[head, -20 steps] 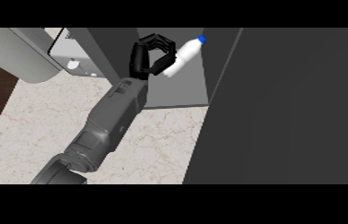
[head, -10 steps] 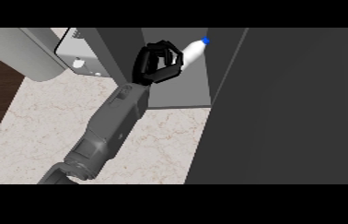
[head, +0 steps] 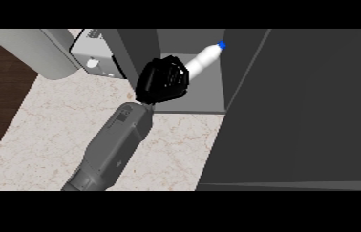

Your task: Pick up the bottled water, place it into the cabinet and close the cabinet

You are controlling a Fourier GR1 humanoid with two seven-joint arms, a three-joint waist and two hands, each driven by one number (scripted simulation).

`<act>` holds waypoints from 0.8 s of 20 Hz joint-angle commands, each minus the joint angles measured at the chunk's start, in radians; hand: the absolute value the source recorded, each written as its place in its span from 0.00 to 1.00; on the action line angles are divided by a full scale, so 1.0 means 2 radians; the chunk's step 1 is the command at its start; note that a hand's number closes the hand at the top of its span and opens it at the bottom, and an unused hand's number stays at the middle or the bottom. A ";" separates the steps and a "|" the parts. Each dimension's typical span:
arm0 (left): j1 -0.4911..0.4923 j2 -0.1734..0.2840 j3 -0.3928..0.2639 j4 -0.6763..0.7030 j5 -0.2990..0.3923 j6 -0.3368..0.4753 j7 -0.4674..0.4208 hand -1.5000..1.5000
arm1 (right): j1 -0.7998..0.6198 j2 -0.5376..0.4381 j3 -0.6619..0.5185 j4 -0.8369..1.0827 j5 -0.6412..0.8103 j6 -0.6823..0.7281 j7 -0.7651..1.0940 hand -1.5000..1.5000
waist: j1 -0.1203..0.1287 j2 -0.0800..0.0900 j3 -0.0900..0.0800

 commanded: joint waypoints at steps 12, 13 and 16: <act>0.333 0.074 -0.056 -0.363 0.029 0.005 0.056 1.00 | -0.055 -0.023 0.065 -0.024 -0.015 0.074 0.050 1.00 | 0.025 0.000 0.000; 0.353 0.084 -0.058 -0.379 0.028 -0.001 0.052 1.00 | -0.061 -0.027 0.066 -0.058 -0.018 0.078 0.072 1.00 | 0.019 0.001 -0.001; 0.393 0.112 -0.048 -0.453 0.039 0.013 0.078 1.00 | -0.078 -0.013 0.090 -0.052 -0.014 0.087 0.087 1.00 | 0.019 0.000 -0.001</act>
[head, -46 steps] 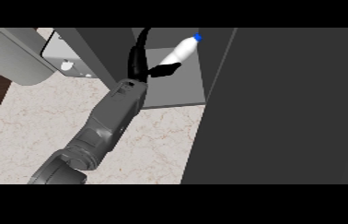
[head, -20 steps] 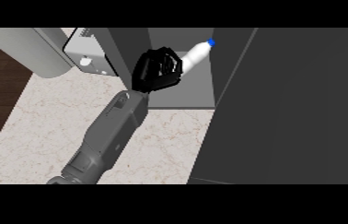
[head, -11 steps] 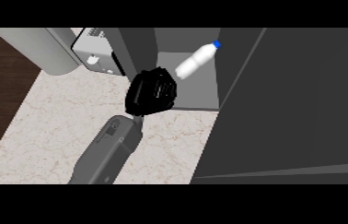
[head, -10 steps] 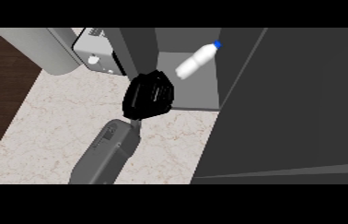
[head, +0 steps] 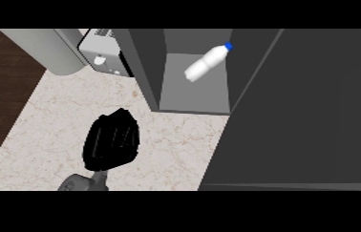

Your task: Pick up the bottled water, place it into the cabinet and close the cabinet

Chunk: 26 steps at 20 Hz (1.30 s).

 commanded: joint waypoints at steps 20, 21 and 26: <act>0.346 0.157 0.134 -0.289 0.113 -0.118 -0.013 1.00 | -0.316 0.282 -0.082 0.171 0.022 -0.004 0.202 1.00 | -0.012 0.009 0.000; 0.334 0.155 0.138 -0.302 0.118 -0.103 0.000 1.00 | -0.345 0.283 -0.110 0.197 -0.008 0.008 0.194 1.00 | -0.011 0.010 0.000; 0.355 0.169 0.179 -0.280 0.139 -0.148 -0.006 1.00 | -0.394 0.284 -0.200 0.265 -0.054 0.041 0.195 1.00 | -0.015 0.010 0.000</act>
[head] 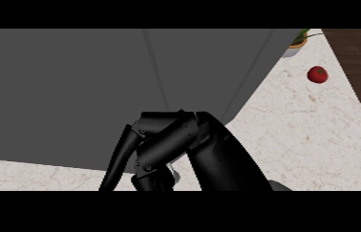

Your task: Pick up the bottled water, place it into the cabinet and close the cabinet

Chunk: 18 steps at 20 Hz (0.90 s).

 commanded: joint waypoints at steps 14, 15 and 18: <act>0.033 0.001 0.082 0.042 0.034 -0.101 0.002 1.00 | -0.121 0.004 -0.170 0.354 -0.093 0.132 -0.164 1.00 | 0.001 0.003 0.000; 0.029 -0.011 0.068 0.026 0.015 -0.080 0.007 1.00 | -0.121 0.005 -0.181 0.377 -0.093 0.135 -0.189 1.00 | 0.001 0.003 0.000; 0.009 -0.005 0.075 0.021 0.031 -0.070 0.023 1.00 | -0.113 -0.002 -0.188 0.402 -0.099 0.155 -0.206 1.00 | -0.001 0.005 0.001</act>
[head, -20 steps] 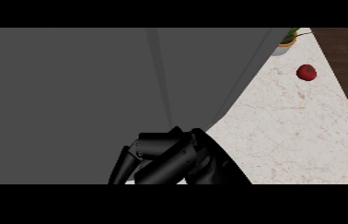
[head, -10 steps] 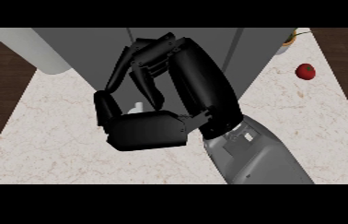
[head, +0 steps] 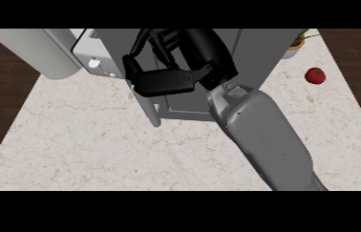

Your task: Pick up the bottled water, place it into the cabinet and close the cabinet

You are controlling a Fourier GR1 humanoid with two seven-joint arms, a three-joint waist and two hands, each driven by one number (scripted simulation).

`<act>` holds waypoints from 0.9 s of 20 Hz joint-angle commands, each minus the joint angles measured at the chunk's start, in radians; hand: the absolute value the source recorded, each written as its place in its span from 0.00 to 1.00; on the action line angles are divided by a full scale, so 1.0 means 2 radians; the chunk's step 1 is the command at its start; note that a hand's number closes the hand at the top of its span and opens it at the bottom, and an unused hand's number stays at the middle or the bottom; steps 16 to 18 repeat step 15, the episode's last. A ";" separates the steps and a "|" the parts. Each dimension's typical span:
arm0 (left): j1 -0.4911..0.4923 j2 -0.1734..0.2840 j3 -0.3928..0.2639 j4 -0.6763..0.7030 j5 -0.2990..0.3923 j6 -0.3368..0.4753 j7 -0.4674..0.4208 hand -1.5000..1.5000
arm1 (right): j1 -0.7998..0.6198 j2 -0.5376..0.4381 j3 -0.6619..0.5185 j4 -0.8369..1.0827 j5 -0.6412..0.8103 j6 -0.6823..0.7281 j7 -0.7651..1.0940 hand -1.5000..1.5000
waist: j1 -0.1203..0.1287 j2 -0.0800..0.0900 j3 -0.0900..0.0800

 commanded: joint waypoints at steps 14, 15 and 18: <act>-0.029 0.015 0.014 -0.003 0.026 -0.015 0.026 1.00 | -0.027 -0.039 -0.045 0.163 0.002 0.003 -0.071 1.00 | 0.013 0.019 -0.002; -0.040 0.023 0.014 -0.006 0.036 -0.008 0.039 1.00 | -0.039 -0.027 -0.043 0.172 0.000 0.000 -0.065 1.00 | 0.013 0.022 -0.002; -0.040 0.023 0.014 -0.006 0.036 -0.008 0.039 1.00 | -0.039 -0.027 -0.043 0.172 0.000 0.000 -0.065 1.00 | 0.013 0.022 -0.002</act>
